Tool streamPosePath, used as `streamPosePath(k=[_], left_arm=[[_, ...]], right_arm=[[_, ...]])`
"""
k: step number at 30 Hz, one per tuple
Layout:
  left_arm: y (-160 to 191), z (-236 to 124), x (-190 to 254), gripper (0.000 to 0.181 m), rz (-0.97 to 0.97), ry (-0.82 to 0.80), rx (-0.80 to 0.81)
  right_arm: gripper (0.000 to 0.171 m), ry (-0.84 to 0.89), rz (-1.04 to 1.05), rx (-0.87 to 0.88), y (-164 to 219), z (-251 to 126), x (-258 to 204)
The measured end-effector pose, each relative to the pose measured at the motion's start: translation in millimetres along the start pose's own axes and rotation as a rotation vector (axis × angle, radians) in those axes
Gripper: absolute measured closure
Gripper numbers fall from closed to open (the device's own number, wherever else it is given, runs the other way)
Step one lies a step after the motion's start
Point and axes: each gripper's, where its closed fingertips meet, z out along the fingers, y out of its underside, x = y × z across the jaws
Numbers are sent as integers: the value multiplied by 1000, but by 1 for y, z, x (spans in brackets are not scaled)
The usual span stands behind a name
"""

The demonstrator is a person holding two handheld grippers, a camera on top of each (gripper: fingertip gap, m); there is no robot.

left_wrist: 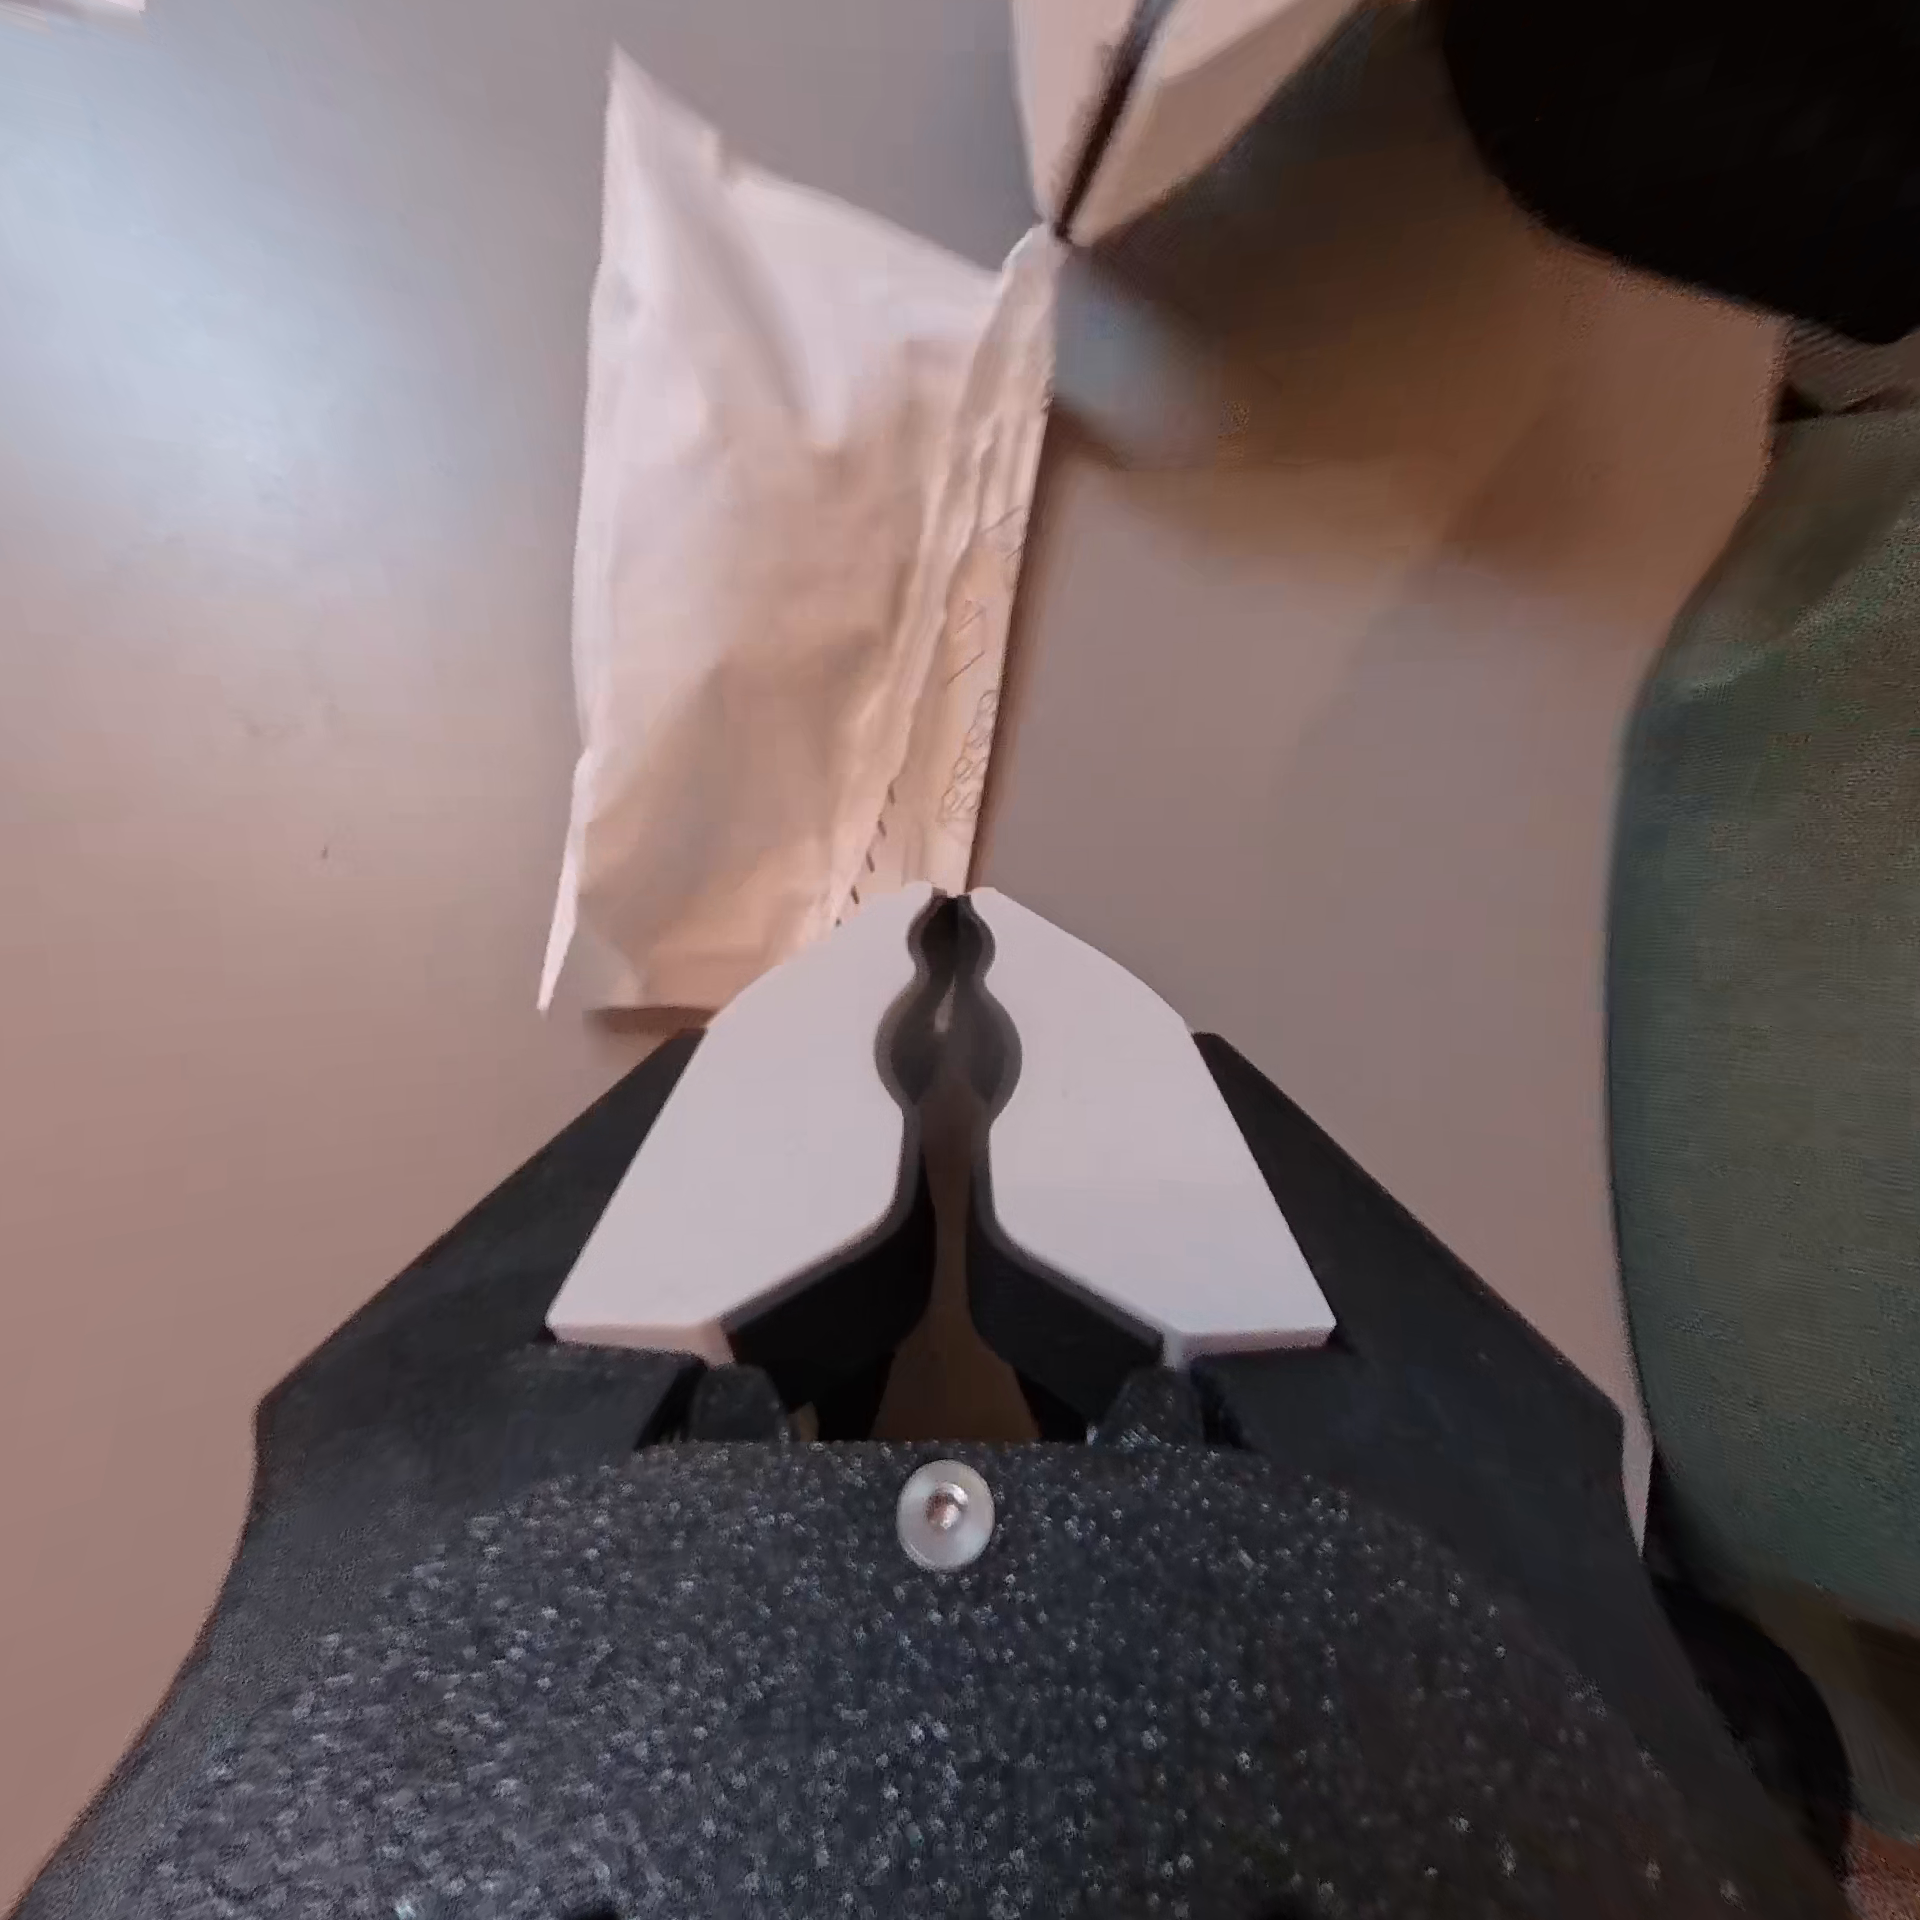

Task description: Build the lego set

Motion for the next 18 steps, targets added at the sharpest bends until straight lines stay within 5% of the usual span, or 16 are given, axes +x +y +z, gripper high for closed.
streamPosePath(k=[1,2,8,9,12,18], left_arm=[[-8,-3,4,181,17,23,64],[-17,-8,6,181,21,36,126],[-54,-52,0,175,99,-63,403],[-60,-54,0,120,100,-65,439],[-59,-52,-10,82,93,-146,423],[-49,-47,-10,94,253,-269,307]], right_arm=[[171,40,-19,27,-4,-8,5],[171,77,-41,33,-5,-15,8],[88,226,-107,-5,-2,-15,10],[86,233,-108,-3,-1,-13,9],[89,285,-165,24,-7,-11,10],[110,321,-390,-72,3,-4,3]])
